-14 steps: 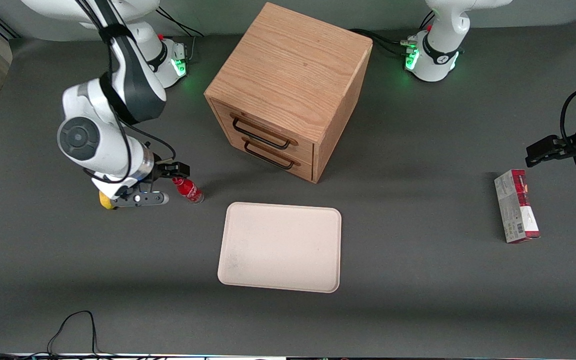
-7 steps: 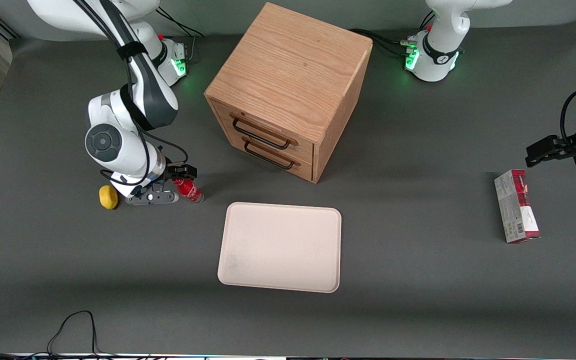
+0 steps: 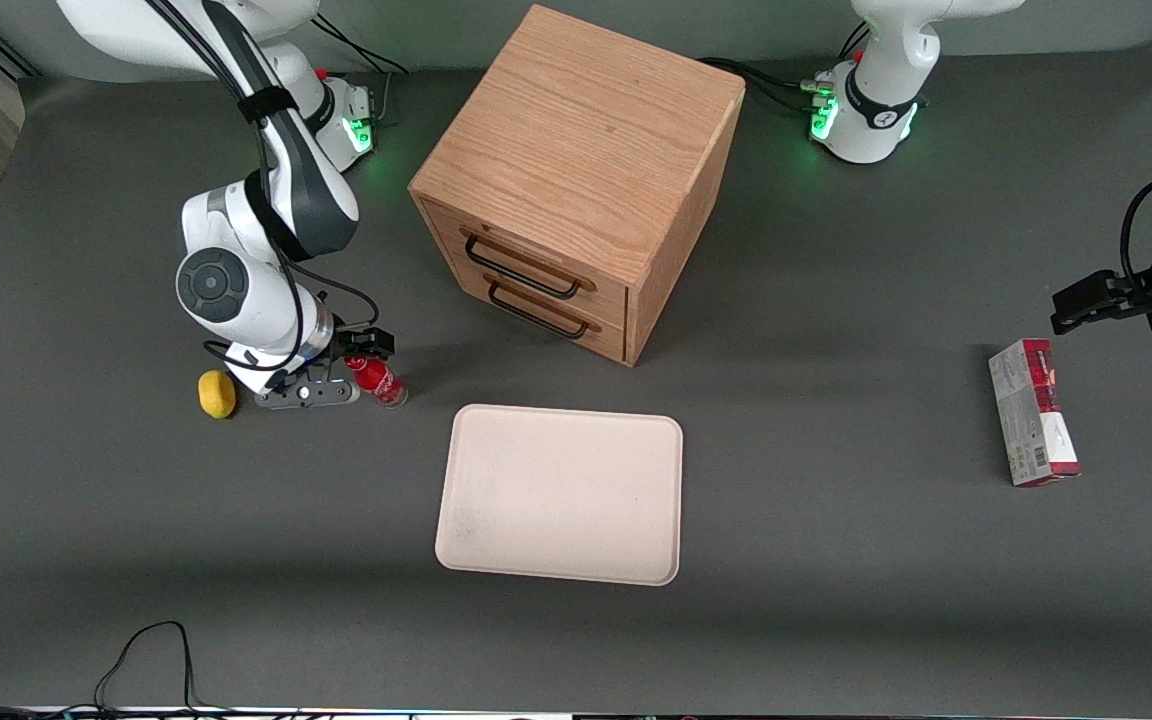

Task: Place coke bottle on tray
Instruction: 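Close the right gripper around the bottle's cap end, then lift the held bottle up off the table with the right gripper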

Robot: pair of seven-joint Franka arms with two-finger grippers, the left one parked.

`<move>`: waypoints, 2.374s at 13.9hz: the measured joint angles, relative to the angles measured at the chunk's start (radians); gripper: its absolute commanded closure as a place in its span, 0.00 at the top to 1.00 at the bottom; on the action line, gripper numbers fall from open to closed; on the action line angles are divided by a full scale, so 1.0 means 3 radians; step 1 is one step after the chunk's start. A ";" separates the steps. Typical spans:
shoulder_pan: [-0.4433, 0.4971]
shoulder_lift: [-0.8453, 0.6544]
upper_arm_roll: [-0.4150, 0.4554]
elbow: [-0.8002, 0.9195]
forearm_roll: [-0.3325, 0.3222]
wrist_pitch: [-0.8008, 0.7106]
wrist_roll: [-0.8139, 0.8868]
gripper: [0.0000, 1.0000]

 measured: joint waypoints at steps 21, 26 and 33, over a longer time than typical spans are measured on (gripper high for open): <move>-0.0248 0.0024 -0.0018 0.1999 -0.0001 -0.2170 0.0001 0.00; -0.0351 0.0600 -0.0021 0.3161 -0.0001 -0.2934 0.0004 0.00; -0.0320 0.1416 0.0240 0.3679 0.0000 -0.2369 0.0894 0.00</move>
